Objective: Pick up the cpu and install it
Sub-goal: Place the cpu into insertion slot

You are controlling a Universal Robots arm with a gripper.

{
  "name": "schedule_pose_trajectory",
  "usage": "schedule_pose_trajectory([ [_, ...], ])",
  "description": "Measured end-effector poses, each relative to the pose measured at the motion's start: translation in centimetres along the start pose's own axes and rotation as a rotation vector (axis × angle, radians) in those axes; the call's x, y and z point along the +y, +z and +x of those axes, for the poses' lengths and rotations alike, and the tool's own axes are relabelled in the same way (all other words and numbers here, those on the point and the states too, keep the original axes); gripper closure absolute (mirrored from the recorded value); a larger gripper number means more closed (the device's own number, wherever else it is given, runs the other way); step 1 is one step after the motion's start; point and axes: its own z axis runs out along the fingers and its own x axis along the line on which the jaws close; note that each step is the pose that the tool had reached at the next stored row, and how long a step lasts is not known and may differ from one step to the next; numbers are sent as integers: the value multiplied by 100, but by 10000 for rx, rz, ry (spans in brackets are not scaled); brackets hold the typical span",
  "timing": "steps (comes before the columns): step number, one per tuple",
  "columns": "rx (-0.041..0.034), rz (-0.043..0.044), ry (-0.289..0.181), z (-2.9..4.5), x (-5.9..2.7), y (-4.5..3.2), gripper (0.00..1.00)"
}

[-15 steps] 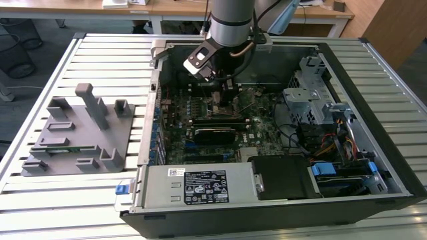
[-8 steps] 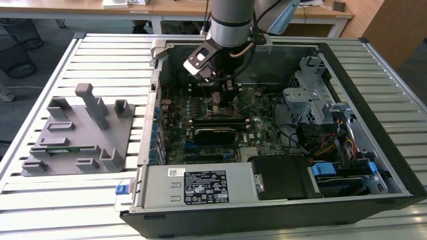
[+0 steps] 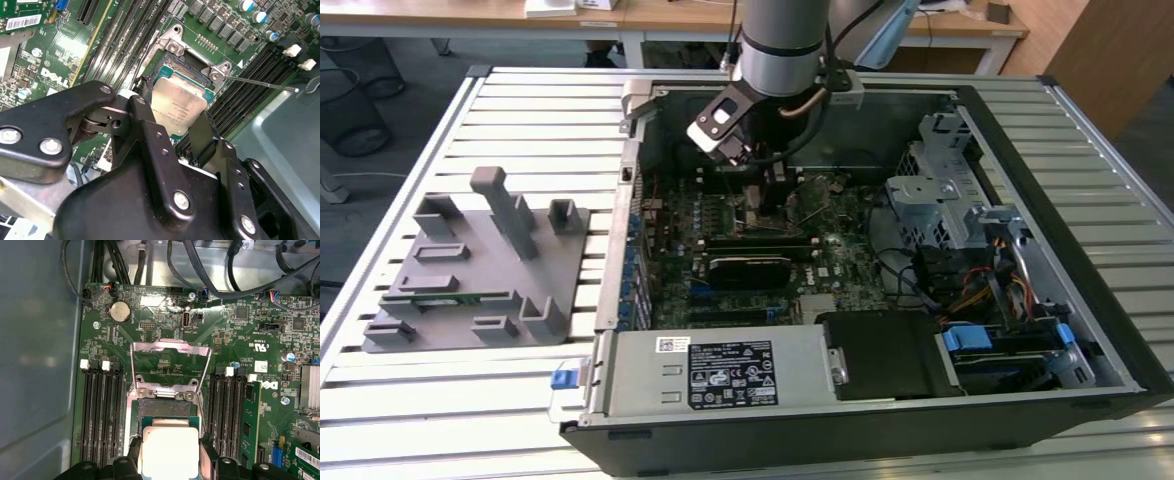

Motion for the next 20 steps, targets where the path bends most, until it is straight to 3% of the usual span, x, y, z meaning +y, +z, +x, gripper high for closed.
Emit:
schedule_pose_trajectory([
  [9,0,0,8,-1,0,34,46],
  [20,-3,1,28,31,8,160,46],
])
